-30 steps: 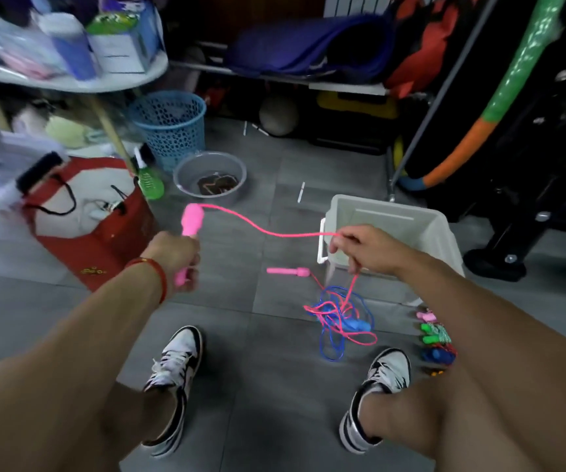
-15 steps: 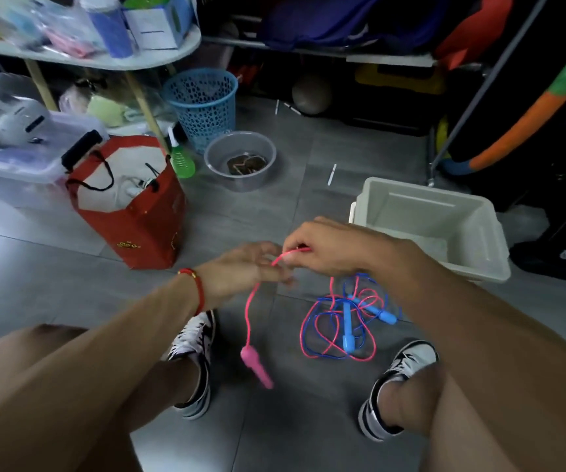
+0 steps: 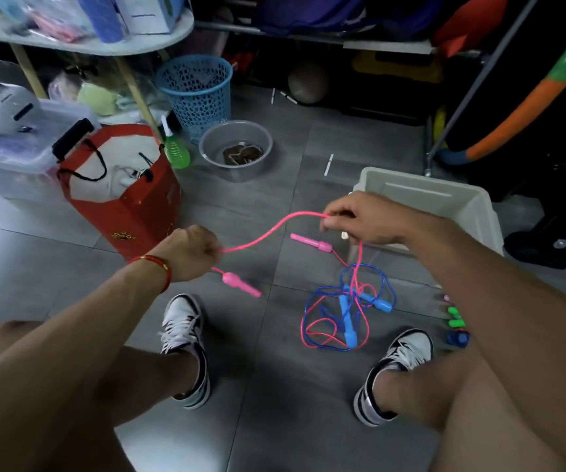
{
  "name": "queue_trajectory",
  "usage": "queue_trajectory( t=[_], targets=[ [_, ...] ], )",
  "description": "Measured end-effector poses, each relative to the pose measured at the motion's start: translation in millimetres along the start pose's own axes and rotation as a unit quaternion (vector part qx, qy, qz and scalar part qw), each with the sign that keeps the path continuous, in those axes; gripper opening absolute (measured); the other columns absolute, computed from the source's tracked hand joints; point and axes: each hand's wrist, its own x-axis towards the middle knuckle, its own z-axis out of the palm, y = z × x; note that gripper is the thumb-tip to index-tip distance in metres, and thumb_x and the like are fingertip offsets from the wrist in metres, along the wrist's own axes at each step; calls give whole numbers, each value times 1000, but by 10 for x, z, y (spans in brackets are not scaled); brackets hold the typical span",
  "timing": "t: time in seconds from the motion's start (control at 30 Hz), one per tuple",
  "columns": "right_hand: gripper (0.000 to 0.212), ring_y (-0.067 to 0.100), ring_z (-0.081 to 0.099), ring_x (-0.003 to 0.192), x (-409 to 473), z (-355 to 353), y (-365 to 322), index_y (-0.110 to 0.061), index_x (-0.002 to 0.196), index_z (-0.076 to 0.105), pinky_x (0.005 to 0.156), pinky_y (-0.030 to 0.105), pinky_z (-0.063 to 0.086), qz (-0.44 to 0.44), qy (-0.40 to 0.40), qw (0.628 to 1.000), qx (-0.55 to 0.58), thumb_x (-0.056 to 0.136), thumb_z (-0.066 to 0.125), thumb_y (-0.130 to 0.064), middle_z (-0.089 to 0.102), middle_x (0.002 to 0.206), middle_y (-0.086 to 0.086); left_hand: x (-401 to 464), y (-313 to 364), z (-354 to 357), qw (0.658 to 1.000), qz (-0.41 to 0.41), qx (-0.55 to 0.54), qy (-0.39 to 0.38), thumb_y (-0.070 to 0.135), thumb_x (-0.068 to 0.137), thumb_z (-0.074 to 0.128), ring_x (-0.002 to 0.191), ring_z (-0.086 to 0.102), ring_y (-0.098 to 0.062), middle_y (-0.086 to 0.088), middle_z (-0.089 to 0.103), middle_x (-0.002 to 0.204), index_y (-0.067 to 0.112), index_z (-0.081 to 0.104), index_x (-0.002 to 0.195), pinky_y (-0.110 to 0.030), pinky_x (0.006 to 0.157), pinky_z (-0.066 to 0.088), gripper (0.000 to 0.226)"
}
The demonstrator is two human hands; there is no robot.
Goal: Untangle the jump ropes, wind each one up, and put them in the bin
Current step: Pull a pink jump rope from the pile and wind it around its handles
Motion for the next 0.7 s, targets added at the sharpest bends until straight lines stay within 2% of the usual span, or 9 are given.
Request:
queue_trajectory(
  t=[0.03, 0.1, 0.2, 0.3, 0.37, 0.43, 0.53, 0.6, 0.7],
  targets=[
    [17, 2, 55, 59, -47, -8, -121, -30, 92, 73, 66, 28, 47, -26, 13, 999, 14, 97, 59, -37, 60, 61, -17, -5, 61, 51, 998, 5, -64, -8, 46, 85, 54, 117, 62, -24, -6, 67, 124, 11, 69, 120, -30, 100, 46, 51],
    [18, 3, 50, 59, -127, 43, -335, -29, 87, 71, 64, 24, 43, -72, 32, 997, 8, 97, 61, -39, 57, 62, -18, -41, 251, 142, 962, 24, -271, -10, 19, 88, 74, 124, 53, -18, -6, 56, 140, 11, 52, 140, -29, 103, 44, 57],
    [17, 2, 51, 61, -118, 199, -553, -28, 89, 73, 59, 16, 36, -111, 58, 992, -8, 97, 62, -39, 57, 59, -17, -60, 458, 199, 927, 111, -353, -65, 18, 92, 71, 124, 56, -4, 3, 64, 131, 21, 50, 142, -20, 100, 46, 55],
    [23, 9, 49, 63, -6, 307, -577, -24, 88, 72, 61, 29, 37, -101, 58, 992, -41, 97, 62, -43, 53, 60, -12, -24, 416, 124, 942, 171, -282, -65, 18, 103, 54, 84, 67, -1, -4, 75, 88, 13, 69, 108, -18, 82, 52, 17],
    [30, 10, 50, 63, 94, 321, -395, -23, 77, 66, 66, 34, 44, -68, 7, 994, -87, 96, 61, -45, 56, 63, -7, 38, 285, 26, 962, 174, -211, 12, 15, 103, 52, 68, 64, -6, -3, 72, 73, 16, 69, 85, -26, 75, 53, 25],
    [30, 18, 58, 71, 169, 331, -93, -24, 74, 60, 74, 38, 50, -2, -88, 985, -147, 97, 58, -43, 61, 72, -4, 180, -1, -21, 982, 131, -103, 93, 18, 98, 59, 67, 66, -12, 2, 71, 71, 24, 65, 75, -35, 77, 54, 25],
    [19, 26, 62, 90, 141, 310, 339, -21, 95, 66, 77, 34, 48, 119, -202, 940, -246, 98, 56, -36, 66, 97, 5, 353, -459, -100, 980, -52, 5, 190, 41, 84, 53, 80, 68, -35, -6, 71, 86, 27, 65, 83, -43, 75, 57, 19],
    [20, 27, 64, 94, 125, 241, 526, -18, 93, 68, 80, 32, 50, 158, -183, 939, -245, 98, 57, -34, 69, 102, 8, 390, -682, -140, 971, -125, 49, 199, 32, 88, 56, 84, 66, -43, -17, 69, 93, 18, 66, 89, -49, 76, 57, 17],
    [28, 21, 62, 82, 170, 110, 511, -21, 80, 66, 76, 33, 46, 90, -85, 987, -100, 102, 53, -31, 68, 83, -2, 385, -792, -43, 977, -149, 88, 123, 26, 93, 60, 97, 64, -45, -23, 68, 106, 9, 71, 103, -49, 83, 55, 22]
  ],
)
